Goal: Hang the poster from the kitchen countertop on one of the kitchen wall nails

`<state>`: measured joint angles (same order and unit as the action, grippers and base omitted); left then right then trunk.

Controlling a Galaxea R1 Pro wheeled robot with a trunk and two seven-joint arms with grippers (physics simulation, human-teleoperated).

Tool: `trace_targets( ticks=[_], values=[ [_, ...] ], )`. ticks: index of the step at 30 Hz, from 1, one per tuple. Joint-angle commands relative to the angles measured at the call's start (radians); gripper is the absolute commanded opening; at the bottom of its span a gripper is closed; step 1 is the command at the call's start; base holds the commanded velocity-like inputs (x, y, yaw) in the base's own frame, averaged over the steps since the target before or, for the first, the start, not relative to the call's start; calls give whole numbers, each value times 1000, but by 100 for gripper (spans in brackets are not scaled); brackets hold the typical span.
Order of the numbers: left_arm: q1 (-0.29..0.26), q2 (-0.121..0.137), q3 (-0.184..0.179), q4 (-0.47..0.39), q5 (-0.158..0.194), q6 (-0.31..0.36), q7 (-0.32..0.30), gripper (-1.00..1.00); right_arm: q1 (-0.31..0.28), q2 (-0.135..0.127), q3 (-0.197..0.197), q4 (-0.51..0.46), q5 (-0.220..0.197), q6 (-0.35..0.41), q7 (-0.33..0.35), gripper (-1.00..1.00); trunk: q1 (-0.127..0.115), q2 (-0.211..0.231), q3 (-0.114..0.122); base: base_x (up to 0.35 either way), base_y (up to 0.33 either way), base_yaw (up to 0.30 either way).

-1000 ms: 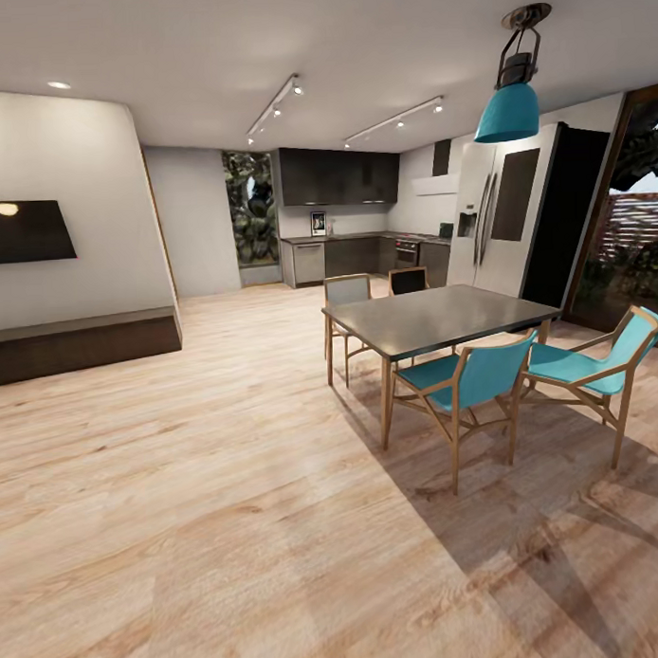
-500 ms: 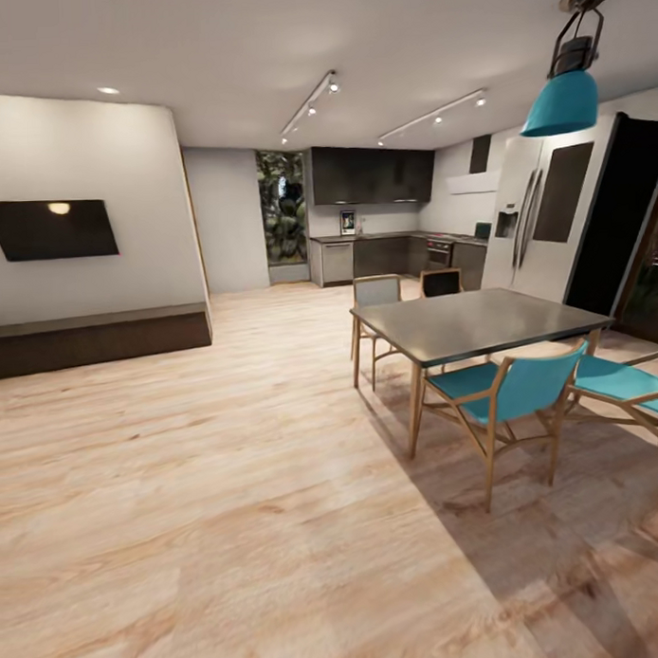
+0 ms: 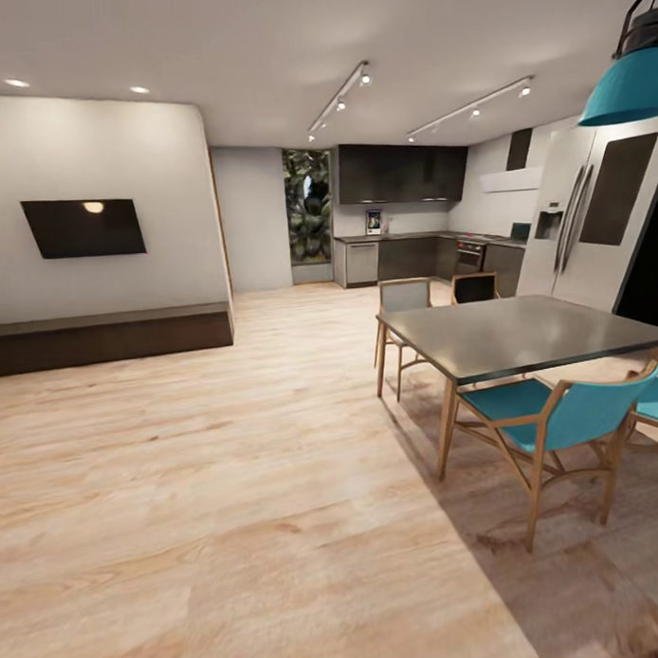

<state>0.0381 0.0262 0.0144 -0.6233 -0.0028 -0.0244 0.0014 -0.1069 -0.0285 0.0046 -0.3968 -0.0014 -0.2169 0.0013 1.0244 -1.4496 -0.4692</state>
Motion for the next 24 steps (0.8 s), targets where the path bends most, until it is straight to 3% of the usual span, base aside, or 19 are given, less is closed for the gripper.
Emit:
trace_targets(
  ticks=[1,24],
  values=[
    [0,0,1,-1,0,-2,0,100,-1,-1,1,6,0,-3,0,100,1,0,-1,327,0,9],
    [0,0,1,-1,0,-2,0,100,0,-1,2,27,0,-6,0,100,1,0,-1,331,0,1]
  ],
)
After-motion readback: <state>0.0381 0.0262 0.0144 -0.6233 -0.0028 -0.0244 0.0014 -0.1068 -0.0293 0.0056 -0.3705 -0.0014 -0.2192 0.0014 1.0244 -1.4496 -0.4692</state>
